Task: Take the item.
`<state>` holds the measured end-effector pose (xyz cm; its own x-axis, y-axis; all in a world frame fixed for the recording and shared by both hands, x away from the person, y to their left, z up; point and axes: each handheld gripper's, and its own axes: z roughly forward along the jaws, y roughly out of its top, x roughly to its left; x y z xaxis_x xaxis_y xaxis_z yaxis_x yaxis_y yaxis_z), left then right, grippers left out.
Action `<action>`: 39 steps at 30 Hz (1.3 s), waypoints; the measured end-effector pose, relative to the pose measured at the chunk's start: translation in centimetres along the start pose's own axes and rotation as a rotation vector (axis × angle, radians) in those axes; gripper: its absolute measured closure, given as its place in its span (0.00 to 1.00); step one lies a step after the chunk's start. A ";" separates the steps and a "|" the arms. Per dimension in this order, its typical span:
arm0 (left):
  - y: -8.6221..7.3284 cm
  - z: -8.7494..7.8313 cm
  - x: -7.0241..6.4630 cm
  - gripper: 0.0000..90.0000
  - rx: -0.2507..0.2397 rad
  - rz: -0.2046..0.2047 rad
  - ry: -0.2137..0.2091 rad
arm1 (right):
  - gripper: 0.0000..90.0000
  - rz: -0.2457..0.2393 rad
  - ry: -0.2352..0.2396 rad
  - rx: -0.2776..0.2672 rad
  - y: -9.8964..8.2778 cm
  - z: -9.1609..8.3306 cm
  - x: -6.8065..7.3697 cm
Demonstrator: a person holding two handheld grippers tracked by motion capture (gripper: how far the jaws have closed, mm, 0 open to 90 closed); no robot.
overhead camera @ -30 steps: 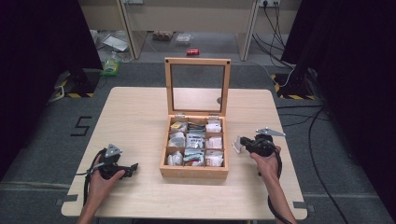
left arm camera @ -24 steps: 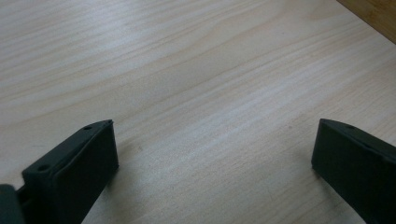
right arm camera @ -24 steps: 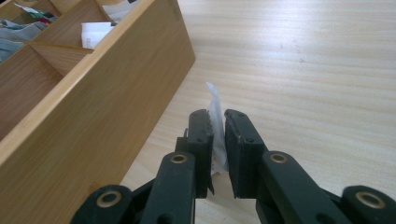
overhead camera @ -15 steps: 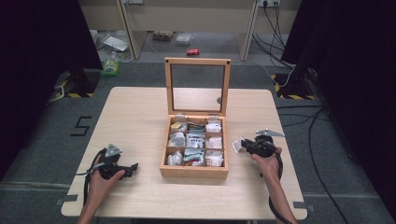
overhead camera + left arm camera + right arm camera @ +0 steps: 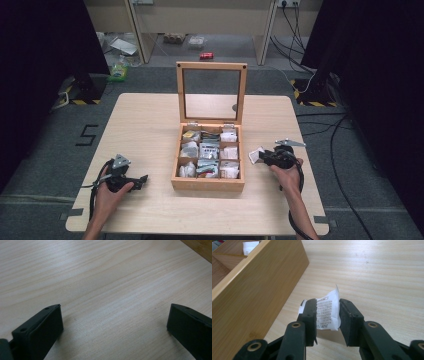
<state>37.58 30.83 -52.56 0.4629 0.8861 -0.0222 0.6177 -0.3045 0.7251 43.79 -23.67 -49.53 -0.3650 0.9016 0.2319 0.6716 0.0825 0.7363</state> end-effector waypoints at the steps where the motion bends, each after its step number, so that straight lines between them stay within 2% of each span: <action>1: 0.0 0.0 0.0 0.00 0.000 -0.001 0.000 | 0.75 0.002 -0.003 -0.002 0.0 0.0 0.0; 8: 0.0 0.0 0.0 0.00 0.000 -0.001 0.000 | 0.72 0.000 -0.011 -0.014 0.1 -0.3 -0.5; 13: 0.0 0.0 0.0 0.00 0.000 0.000 0.000 | 0.68 0.016 -0.014 -0.022 0.2 -0.4 -0.4; 23: 0.0 0.0 0.0 0.00 0.000 -0.001 0.000 | 0.59 0.035 -0.007 -0.071 0.9 -1.1 -0.6; 29: 0.0 0.0 0.0 0.00 0.000 -0.001 0.000 | 0.53 0.048 0.005 -0.085 1.4 -1.3 -0.2; 31: 0.0 0.0 0.0 0.00 0.000 -0.001 0.000 | 0.51 0.031 0.010 -0.093 1.6 -1.4 -0.2; 34: 0.0 0.0 0.0 0.00 0.000 0.000 0.000 | 0.48 0.046 0.015 -0.094 1.9 -1.4 0.2; 39: 0.0 0.0 0.0 0.00 0.000 -0.001 0.000 | 0.46 0.031 0.025 -0.100 2.3 -1.4 0.5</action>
<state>37.58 30.83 -52.56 0.4623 0.8864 -0.0231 0.6181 -0.3035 0.7251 44.24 -23.60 -46.88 -0.3619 0.8920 0.2707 0.6160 0.0109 0.7877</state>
